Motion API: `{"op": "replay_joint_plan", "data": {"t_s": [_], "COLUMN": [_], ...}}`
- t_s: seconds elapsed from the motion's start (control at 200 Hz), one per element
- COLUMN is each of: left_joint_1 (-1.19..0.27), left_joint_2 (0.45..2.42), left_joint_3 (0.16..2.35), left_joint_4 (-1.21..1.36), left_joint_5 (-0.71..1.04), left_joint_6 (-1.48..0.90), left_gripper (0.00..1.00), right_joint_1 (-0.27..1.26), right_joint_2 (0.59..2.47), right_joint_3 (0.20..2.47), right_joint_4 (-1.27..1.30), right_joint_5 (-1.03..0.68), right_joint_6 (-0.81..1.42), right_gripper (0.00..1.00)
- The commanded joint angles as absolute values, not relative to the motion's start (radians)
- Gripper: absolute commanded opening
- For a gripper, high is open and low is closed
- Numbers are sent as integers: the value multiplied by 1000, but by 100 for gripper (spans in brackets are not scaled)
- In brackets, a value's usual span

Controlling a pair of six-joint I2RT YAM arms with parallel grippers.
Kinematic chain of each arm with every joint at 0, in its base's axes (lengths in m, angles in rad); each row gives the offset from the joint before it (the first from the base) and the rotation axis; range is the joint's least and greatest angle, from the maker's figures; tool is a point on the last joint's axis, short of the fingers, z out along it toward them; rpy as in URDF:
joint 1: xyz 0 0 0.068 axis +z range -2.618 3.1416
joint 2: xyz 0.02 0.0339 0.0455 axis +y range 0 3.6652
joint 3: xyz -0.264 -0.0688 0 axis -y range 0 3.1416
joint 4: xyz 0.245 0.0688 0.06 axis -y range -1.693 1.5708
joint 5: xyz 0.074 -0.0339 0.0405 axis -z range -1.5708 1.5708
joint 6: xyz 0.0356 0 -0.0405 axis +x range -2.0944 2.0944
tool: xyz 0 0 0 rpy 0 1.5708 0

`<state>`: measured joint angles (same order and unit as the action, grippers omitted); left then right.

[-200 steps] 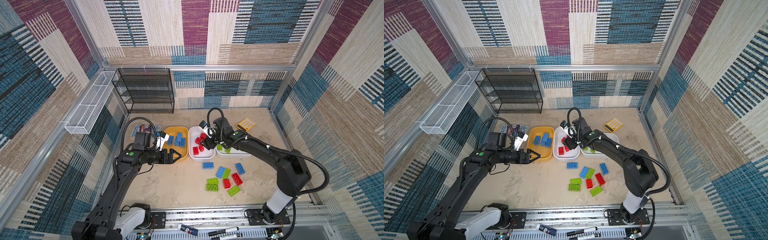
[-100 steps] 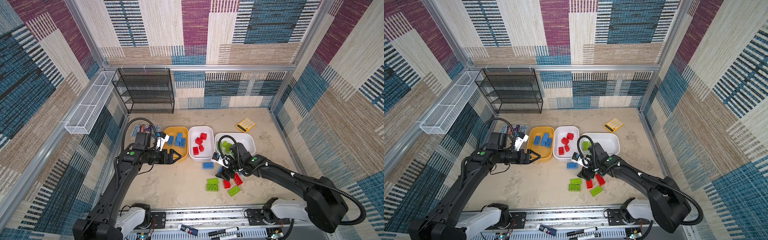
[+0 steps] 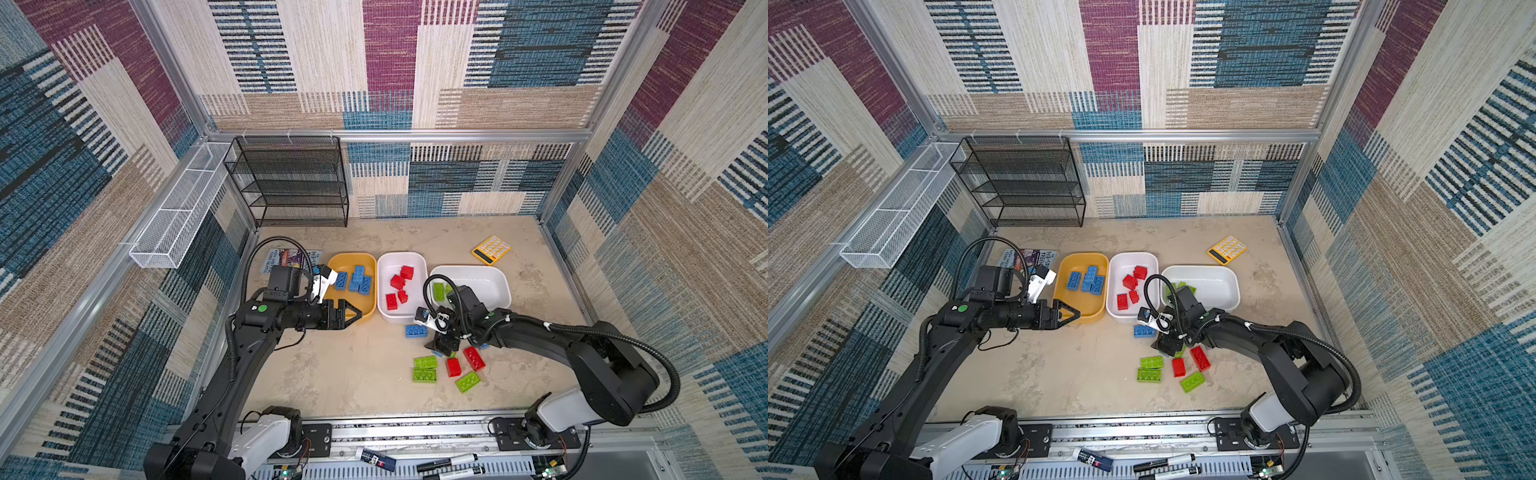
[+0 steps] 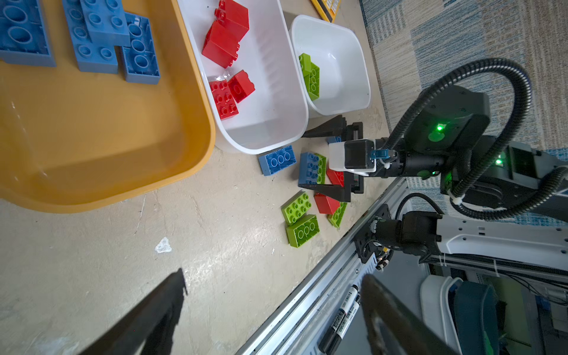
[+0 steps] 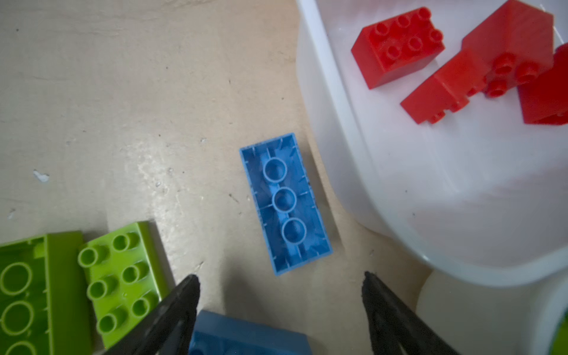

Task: Sort the legos into containers by color
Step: 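Return the right gripper to the pile and grasp a blue brick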

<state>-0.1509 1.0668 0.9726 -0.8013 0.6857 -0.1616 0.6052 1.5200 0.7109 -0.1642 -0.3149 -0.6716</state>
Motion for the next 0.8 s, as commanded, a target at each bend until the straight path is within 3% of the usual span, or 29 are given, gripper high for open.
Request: {"op": "replay_joint_plan", "data": {"t_s": [0.0,0.351,0.791], "left_joint_1": [-150,-149,-147], "left_joint_2": [1062,1068,1078], "left_joint_3": [979,980,978], "left_joint_4": [-810,-811,-809], "left_joint_5": [690,692,695], "left_joint_6": [-135,-130,-129], "left_gripper": [91,91,90], "right_joint_1": [606,606,651], "right_joint_2": [1556,1584,1610], "right_joint_3": [731,744,753], "right_joint_4": [-101,-128,-135], "right_joint_5": [-332,-475,-469], "right_joint_6": [-693,-693,-673], "right_gripper": [84,81,75]}}
